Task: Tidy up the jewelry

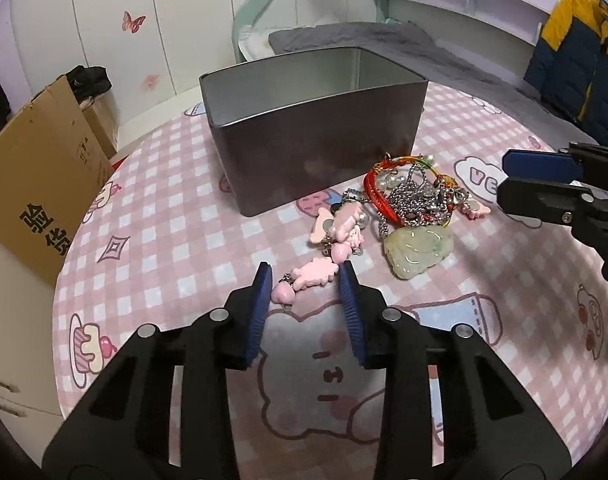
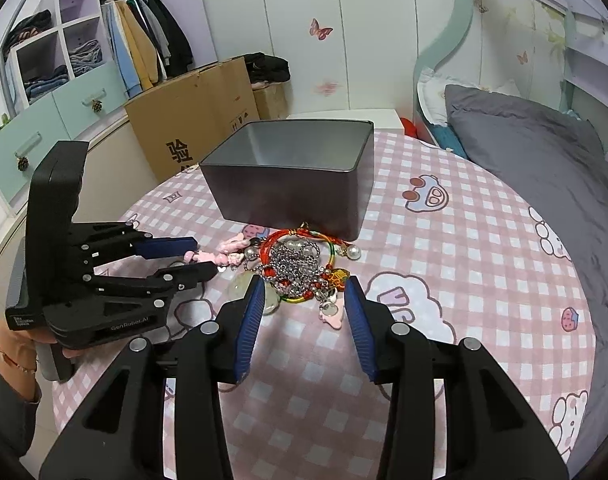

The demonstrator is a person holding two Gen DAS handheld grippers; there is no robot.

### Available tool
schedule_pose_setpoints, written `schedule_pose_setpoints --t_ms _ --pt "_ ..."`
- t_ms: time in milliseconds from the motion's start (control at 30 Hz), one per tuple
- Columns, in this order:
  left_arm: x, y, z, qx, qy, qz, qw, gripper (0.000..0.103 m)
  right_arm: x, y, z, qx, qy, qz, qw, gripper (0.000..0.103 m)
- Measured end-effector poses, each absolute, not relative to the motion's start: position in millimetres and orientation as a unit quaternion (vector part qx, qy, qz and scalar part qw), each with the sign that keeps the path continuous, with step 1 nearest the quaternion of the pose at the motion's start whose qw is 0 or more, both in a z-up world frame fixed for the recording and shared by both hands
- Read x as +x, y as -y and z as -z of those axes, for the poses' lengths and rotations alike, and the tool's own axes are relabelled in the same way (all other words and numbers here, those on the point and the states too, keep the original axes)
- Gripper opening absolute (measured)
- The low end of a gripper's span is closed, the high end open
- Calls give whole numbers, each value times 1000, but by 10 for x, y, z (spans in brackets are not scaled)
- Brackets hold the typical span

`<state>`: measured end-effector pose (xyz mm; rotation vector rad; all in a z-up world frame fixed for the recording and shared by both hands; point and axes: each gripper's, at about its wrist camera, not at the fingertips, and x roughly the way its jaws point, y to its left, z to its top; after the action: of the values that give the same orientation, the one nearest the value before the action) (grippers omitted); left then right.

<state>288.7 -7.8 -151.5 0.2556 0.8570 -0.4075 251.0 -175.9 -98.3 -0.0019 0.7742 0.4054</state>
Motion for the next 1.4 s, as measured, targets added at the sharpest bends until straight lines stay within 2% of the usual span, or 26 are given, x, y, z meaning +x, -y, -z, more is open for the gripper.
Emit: schedule_pose_setpoints --t_ms 100,133,600,1000,1067,1167,1400 --pt "2888 63 1510 120 -412 196 882 31 2531 1723 977 -3 -374 -196 906 39" --pt "2886 52 1506 117 -412 198 882 11 2539 1704 971 -4 -374 -198 906 39" --pt "2798 -330 1428 66 -410 190 889 12 2713 1078 1005 -48 -382 -246 890 39" --pt "2802 -630 1223 12 -392 189 900 12 3036 718 1259 -138 -398 -216 881 39" --pt "2818 -629 1207 6 -391 195 900 12 3041 733 1331 -147 -406 -214 876 35" --pt "2839 -620 1184 -2 -389 205 898 12 3025 798 1311 -134 -401 -218 880 22" --pt "2848 -582 1105 -12 -382 221 897 12 2975 861 1270 -127 -400 -228 879 21"
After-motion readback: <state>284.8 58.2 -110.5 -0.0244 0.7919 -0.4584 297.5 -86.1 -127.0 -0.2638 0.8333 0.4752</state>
